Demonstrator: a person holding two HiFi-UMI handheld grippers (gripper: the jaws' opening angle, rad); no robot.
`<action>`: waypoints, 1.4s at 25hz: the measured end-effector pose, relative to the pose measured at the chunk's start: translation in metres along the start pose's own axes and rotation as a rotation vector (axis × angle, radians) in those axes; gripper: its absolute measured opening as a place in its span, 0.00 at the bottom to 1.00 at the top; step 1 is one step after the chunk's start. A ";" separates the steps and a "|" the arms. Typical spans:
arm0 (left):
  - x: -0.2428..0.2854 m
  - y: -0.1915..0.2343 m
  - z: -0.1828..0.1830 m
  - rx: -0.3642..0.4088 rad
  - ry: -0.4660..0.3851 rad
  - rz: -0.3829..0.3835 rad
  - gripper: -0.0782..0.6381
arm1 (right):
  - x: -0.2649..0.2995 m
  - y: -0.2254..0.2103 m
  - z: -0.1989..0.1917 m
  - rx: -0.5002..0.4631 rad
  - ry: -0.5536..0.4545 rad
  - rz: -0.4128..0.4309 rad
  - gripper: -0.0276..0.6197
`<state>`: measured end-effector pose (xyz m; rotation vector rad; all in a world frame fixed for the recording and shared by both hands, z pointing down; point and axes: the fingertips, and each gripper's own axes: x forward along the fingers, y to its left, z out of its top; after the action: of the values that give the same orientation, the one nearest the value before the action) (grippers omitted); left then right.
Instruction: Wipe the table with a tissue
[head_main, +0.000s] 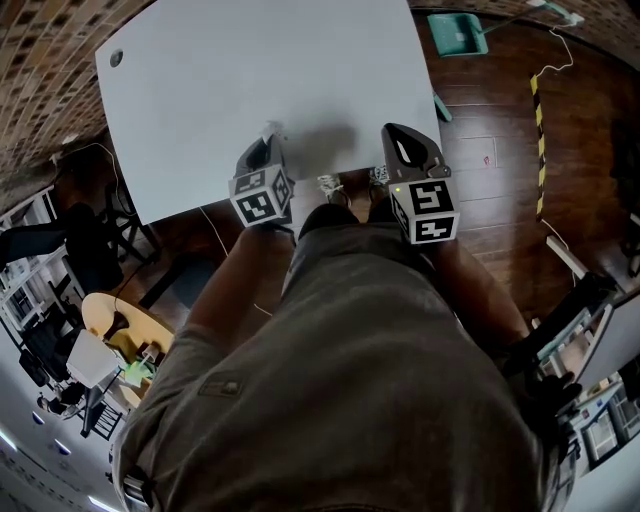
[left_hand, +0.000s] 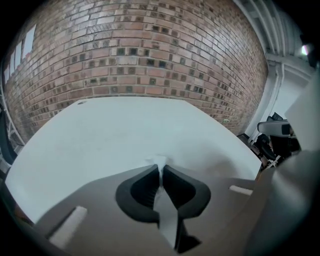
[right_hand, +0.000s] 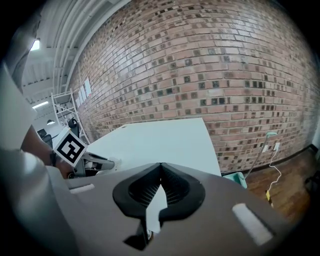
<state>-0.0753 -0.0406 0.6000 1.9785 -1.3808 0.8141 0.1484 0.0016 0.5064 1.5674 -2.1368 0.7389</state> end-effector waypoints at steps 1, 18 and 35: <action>0.001 -0.003 0.000 0.003 0.001 -0.004 0.14 | -0.001 -0.002 -0.001 0.002 -0.001 -0.002 0.06; -0.004 0.003 -0.007 -0.006 0.013 0.021 0.14 | -0.004 -0.003 0.007 -0.002 -0.024 0.009 0.06; -0.005 -0.016 -0.013 0.031 0.031 -0.009 0.14 | -0.004 -0.006 0.002 0.002 -0.019 0.008 0.06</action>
<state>-0.0637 -0.0237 0.6028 1.9863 -1.3479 0.8638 0.1556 0.0022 0.5039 1.5741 -2.1581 0.7311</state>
